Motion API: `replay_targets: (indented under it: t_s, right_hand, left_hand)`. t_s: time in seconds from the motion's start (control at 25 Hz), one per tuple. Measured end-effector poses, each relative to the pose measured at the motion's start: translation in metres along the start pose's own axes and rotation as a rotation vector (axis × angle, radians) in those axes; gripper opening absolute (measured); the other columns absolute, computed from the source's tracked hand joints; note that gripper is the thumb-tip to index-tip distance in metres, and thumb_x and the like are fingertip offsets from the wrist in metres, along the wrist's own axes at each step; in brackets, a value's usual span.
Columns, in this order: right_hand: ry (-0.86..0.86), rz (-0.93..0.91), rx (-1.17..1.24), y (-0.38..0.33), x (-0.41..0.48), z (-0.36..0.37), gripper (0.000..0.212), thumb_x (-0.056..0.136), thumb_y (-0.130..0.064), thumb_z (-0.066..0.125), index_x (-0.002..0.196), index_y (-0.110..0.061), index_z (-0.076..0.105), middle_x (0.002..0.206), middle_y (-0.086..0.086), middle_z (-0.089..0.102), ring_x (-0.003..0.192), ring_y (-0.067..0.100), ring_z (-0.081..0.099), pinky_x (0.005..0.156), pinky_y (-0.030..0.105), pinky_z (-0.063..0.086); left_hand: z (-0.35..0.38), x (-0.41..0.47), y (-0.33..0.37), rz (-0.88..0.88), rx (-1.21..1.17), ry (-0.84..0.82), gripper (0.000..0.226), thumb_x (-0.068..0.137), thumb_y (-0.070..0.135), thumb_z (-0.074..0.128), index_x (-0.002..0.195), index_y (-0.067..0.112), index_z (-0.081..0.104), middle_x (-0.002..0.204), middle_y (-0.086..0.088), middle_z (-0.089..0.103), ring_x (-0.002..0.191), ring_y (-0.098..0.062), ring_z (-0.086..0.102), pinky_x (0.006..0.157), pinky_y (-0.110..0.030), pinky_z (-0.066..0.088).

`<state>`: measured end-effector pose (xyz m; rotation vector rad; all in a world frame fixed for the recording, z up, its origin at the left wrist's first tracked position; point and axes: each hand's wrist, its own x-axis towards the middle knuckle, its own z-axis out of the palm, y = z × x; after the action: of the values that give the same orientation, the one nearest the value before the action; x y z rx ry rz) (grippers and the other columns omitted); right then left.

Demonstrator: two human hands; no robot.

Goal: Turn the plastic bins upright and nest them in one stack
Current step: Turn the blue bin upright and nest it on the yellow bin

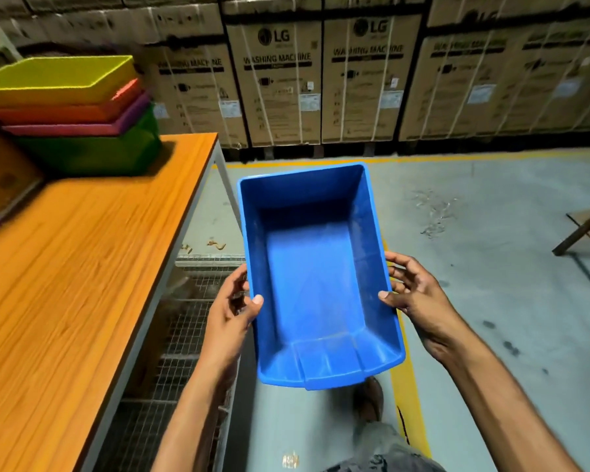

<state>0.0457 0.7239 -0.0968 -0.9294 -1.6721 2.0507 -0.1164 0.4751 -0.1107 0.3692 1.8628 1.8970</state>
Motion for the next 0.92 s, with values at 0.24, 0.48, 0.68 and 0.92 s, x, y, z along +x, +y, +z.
replay_targets:
  t_s: [0.24, 0.48, 0.68, 0.92]
  right_hand:
    - [-0.142, 0.094, 0.015, -0.054, 0.175, -0.014, 0.064, 0.081, 0.028, 0.052, 0.128, -0.014, 0.062, 0.122, 0.009, 0.068, 0.079, 0.004, 0.072, 0.058, 0.017, 0.054]
    - [-0.323, 0.233, -0.033, -0.133, 0.342, -0.009, 0.06, 0.074, 0.027, 0.045, 0.119, -0.009, 0.062, 0.119, 0.018, 0.072, 0.077, 0.013, 0.069, 0.055, 0.02, 0.049]
    - [-0.37, 0.267, -0.045, -0.172, 0.445, 0.033, 0.059, 0.076, 0.029, 0.035, 0.115, -0.006, 0.06, 0.101, 0.01, 0.071, 0.05, 0.003, 0.062, 0.037, 0.014, 0.04]
    - [-0.537, 0.463, -0.006, -0.199, 0.57, 0.099, 0.042, 0.092, -0.001, 0.059, 0.133, -0.007, 0.064, 0.115, 0.01, 0.073, 0.094, 0.016, 0.07, 0.07, 0.034, 0.065]
  left_hand:
    - [0.036, 0.15, 0.021, -0.085, -0.099, 0.027, 0.054, 0.092, -0.002, 0.065, 0.137, 0.027, 0.062, 0.125, -0.012, 0.07, 0.11, -0.022, 0.068, 0.081, -0.031, 0.061]
    - [0.065, 0.276, 0.062, -0.203, -0.19, 0.12, 0.051, 0.086, 0.0, 0.071, 0.128, 0.029, 0.069, 0.132, -0.007, 0.066, 0.108, -0.02, 0.071, 0.095, -0.042, 0.056]
    - [0.064, 0.362, 0.081, -0.208, -0.229, 0.225, 0.053, 0.083, -0.004, 0.072, 0.128, 0.022, 0.067, 0.128, -0.009, 0.07, 0.101, -0.02, 0.072, 0.095, -0.044, 0.058]
    - [0.01, 0.489, 0.073, -0.248, -0.301, 0.215, 0.066, 0.071, 0.0, 0.075, 0.134, 0.018, 0.062, 0.135, -0.012, 0.068, 0.125, -0.036, 0.06, 0.112, -0.062, 0.039]
